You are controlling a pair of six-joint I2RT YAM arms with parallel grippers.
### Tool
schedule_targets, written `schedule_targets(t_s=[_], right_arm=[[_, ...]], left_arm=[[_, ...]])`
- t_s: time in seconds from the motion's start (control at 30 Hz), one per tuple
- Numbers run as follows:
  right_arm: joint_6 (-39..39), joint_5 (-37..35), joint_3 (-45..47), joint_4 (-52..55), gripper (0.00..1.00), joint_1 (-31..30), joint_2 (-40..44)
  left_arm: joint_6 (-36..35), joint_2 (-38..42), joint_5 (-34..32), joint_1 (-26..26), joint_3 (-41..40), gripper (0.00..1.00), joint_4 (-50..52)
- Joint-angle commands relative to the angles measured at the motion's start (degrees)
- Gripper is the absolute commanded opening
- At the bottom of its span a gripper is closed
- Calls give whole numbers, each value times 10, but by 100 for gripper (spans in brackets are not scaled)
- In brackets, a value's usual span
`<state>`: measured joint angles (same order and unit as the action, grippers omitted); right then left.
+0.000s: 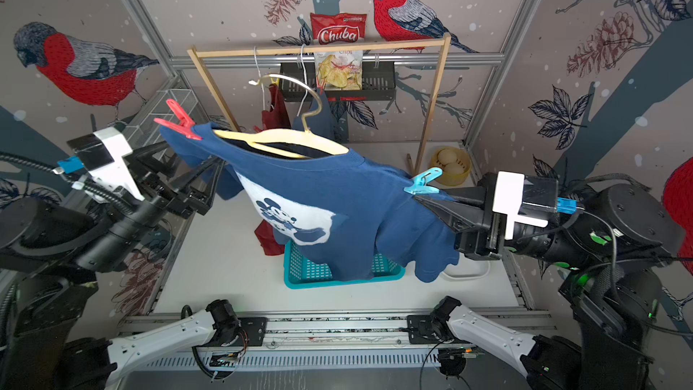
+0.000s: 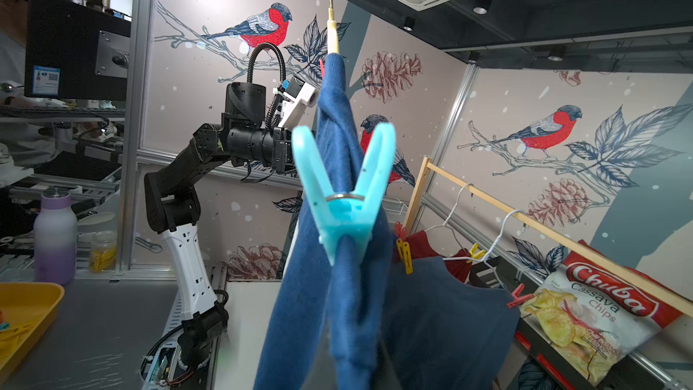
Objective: Remove the clothespins securing t-shirts to the hanger
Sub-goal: Pick up the hanger from the clothes rail.
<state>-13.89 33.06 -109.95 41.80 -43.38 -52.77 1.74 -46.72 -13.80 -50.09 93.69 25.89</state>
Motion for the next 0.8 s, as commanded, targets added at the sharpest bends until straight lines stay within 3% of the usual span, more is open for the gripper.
schedule_targets(t_s=[0.0,0.23,0.47,0.6,0.77], right_arm=[[-25,-42,12,-23,0,-12,-6],[-58,-77,24,9,0,-30,-38],[-69,-41,55,8,0,-19,-71],[-49,61,89,-21,0,49,-77],[16,248,165,-106,0,202,-63]], left_arm=[[10,10,-27,0,-1,96,3],[8,61,-126,-1,-45,96,20],[1,21,-30,0,-2,96,69],[-23,-22,44,-1,29,96,85],[-52,-56,115,-1,35,94,67]])
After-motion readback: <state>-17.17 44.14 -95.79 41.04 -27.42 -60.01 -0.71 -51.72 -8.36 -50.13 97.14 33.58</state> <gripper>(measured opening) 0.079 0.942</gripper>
